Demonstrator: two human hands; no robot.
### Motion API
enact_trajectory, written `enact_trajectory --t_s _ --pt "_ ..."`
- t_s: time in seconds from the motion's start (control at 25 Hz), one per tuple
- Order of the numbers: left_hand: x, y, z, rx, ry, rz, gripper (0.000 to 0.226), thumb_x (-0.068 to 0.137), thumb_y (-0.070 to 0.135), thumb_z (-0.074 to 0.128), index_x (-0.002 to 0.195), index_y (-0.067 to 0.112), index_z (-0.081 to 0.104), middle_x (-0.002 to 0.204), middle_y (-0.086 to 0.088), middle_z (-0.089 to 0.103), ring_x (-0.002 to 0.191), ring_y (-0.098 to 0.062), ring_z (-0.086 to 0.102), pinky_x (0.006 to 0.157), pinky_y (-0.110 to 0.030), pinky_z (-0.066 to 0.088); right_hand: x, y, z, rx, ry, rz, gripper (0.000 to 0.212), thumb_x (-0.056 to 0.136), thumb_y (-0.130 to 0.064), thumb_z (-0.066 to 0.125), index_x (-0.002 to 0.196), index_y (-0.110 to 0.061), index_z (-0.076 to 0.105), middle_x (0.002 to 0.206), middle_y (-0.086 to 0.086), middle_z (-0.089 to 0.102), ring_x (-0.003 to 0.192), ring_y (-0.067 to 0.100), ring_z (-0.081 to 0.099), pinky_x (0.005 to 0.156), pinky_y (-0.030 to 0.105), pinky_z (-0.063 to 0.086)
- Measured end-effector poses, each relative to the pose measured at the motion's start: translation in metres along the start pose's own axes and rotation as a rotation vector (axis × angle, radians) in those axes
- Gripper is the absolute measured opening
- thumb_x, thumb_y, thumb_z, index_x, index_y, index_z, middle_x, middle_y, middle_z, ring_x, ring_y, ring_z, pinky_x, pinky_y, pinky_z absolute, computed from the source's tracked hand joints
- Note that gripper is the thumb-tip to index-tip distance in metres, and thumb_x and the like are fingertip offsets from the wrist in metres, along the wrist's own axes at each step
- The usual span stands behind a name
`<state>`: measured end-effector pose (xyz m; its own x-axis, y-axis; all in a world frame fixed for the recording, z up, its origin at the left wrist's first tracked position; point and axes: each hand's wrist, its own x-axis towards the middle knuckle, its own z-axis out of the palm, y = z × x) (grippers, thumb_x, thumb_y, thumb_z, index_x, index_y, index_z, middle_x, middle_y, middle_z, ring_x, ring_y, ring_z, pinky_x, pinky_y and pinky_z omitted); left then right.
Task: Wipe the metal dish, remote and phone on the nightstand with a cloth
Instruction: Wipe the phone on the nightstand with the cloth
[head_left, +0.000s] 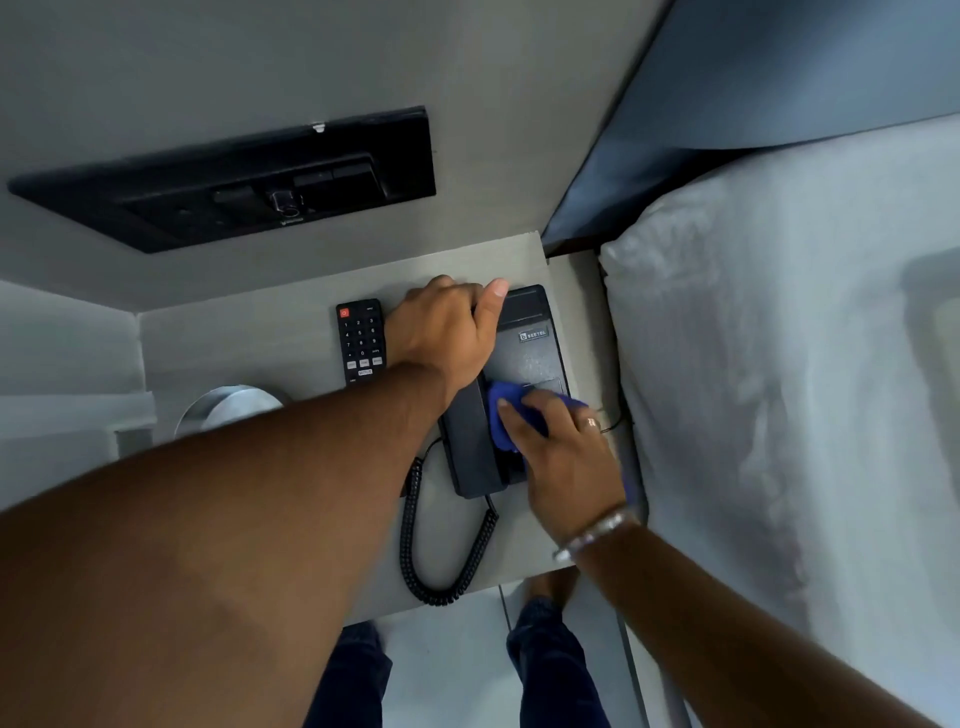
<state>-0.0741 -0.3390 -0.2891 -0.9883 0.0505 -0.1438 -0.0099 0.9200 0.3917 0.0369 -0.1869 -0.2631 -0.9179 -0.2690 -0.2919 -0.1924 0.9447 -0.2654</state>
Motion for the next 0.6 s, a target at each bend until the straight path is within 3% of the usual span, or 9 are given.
enact_trajectory --t_s 0.12,0.2,0.28,0.4,0.52,0.6 --pt "0.000 -0.001 -0.002 0.072 -0.041 -0.004 0.077 0.091 0.064 0.004 0.092 0.018 0.066 0.098 -0.012 0.067 0.085 -0.032 0.061 0.063 -0.035 0.045 -0.002 0.006 -0.009 0.095 -0.003 -0.019 0.056 0.075 0.000 0.065 0.127 -0.020 0.059 0.124 0.014 0.056 0.097 0.039 0.053 0.076 0.048 0.055" --pt "0.006 -0.004 -0.009 0.039 -0.091 0.021 0.077 0.092 0.066 0.009 0.117 0.017 0.064 0.113 -0.014 0.067 0.102 -0.035 0.060 0.078 -0.042 0.051 0.010 0.013 -0.024 0.164 0.122 -0.006 0.050 0.075 0.002 0.066 0.122 -0.014 0.063 0.115 0.018 0.060 0.090 0.040 0.055 0.068 0.046 0.056" --pt "0.013 -0.020 -0.020 0.017 -0.095 0.053 0.067 0.096 0.062 0.023 0.130 0.015 0.057 0.123 -0.015 0.066 0.112 -0.036 0.059 0.090 -0.047 0.049 0.022 0.016 -0.035 0.152 0.198 -0.150 0.050 0.074 0.000 0.068 0.122 -0.012 0.062 0.113 0.019 0.060 0.088 0.038 0.055 0.070 0.040 0.053" --pt "0.017 -0.041 -0.024 0.176 -0.085 0.116 0.052 0.099 0.053 0.035 0.126 0.016 0.061 0.118 -0.012 0.068 0.109 -0.035 0.060 0.090 -0.045 0.045 0.047 0.000 -0.031 0.056 0.118 -0.442 0.047 0.076 -0.008 0.067 0.123 -0.014 0.061 0.114 0.015 0.061 0.084 0.034 0.056 0.072 0.041 0.053" --pt "0.018 -0.043 -0.019 0.218 -0.069 0.131 0.046 0.100 0.048 0.033 0.118 0.020 0.064 0.110 -0.012 0.069 0.102 -0.035 0.061 0.084 -0.041 0.043 0.024 -0.009 -0.005 0.045 0.074 -0.424 0.051 0.072 -0.007 0.071 0.121 -0.016 0.062 0.114 0.014 0.061 0.083 0.036 0.057 0.066 0.044 0.056" --pt "0.017 -0.044 -0.020 0.235 -0.086 0.120 0.048 0.100 0.050 0.030 0.120 0.019 0.062 0.110 -0.012 0.068 0.102 -0.034 0.061 0.084 -0.042 0.043 -0.019 -0.006 0.014 0.003 -0.001 -0.474 0.061 0.062 -0.007 0.077 0.119 -0.021 0.062 0.111 0.010 0.063 0.081 0.032 0.058 0.059 0.040 0.058"
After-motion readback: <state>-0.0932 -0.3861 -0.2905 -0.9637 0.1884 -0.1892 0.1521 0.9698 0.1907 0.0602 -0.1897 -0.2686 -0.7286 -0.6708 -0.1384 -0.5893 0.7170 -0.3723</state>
